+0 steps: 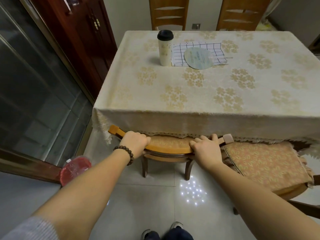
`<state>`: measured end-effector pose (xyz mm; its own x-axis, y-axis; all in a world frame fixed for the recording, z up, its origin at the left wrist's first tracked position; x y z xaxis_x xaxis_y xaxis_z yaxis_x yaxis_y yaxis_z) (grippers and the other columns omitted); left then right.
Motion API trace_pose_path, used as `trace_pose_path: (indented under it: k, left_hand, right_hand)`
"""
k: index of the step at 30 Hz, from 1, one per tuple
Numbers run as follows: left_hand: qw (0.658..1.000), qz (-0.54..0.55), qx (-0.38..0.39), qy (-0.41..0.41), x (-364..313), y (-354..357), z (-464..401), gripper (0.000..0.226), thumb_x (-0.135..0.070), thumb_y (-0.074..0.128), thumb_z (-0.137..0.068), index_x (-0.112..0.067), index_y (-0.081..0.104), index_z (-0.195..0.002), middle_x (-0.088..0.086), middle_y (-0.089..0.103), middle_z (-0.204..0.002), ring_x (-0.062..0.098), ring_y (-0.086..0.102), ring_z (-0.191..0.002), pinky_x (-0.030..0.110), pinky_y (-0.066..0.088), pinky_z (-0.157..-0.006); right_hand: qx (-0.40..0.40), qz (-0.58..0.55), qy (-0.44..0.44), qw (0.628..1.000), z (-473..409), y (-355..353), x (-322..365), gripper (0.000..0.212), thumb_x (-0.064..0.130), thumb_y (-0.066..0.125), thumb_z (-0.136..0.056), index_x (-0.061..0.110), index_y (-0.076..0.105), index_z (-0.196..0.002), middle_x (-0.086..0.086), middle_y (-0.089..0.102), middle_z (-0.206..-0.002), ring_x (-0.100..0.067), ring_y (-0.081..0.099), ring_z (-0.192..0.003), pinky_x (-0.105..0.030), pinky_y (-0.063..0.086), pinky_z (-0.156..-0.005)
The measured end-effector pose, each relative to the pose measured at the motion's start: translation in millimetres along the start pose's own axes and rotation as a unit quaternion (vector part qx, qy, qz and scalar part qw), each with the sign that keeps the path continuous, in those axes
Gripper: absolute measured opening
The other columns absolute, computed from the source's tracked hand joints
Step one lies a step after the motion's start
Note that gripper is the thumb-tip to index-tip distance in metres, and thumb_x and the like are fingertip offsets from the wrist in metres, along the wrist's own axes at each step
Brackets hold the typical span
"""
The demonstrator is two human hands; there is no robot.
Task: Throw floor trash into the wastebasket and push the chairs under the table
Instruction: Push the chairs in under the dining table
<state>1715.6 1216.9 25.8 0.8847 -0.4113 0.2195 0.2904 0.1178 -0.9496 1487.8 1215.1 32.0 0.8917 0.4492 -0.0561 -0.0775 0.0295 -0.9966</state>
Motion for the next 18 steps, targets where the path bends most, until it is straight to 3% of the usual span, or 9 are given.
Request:
trace_pose_path:
  k: [10, 18]
  left_hand:
    - [0.999, -0.001, -0.042, -0.016, 23, 5, -27, 0.028, -0.049, 0.058, -0.082, -0.024, 0.052, -0.092, -0.003, 0.062, -0.09, 0.021, 0.057, -0.089, 0.035, 0.039, -0.073]
    - [0.997, 0.008, -0.041, -0.058, 40, 1, -54, 0.032, -0.053, 0.056, -0.08, -0.023, 0.049, -0.088, -0.002, 0.062, -0.089, 0.02, 0.056, -0.087, 0.035, 0.037, -0.073]
  right_hand:
    - [0.007, 0.004, 0.006, 1.0, -38, 3, -9, 0.021, 0.03, 0.079, -0.066, 0.023, 0.06, -0.071, 0.005, 0.059, -0.064, -0.023, 0.054, -0.066, -0.045, 0.038, -0.081]
    - [0.005, 0.014, -0.003, 1.0, -80, 4, -24, 0.009, 0.018, 0.066, -0.078, 0.025, 0.06, -0.078, 0.007, 0.05, -0.068, -0.022, 0.05, -0.076, -0.046, 0.03, -0.087]
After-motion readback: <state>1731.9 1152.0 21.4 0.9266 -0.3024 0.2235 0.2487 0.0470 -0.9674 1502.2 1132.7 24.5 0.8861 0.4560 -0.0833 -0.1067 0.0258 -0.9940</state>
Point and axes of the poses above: each hand's wrist, its own z-axis away from the middle knuckle, its own y-axis out of the palm, x = y × z, the point moved 5 cm from there along -z, towards the middle knuckle
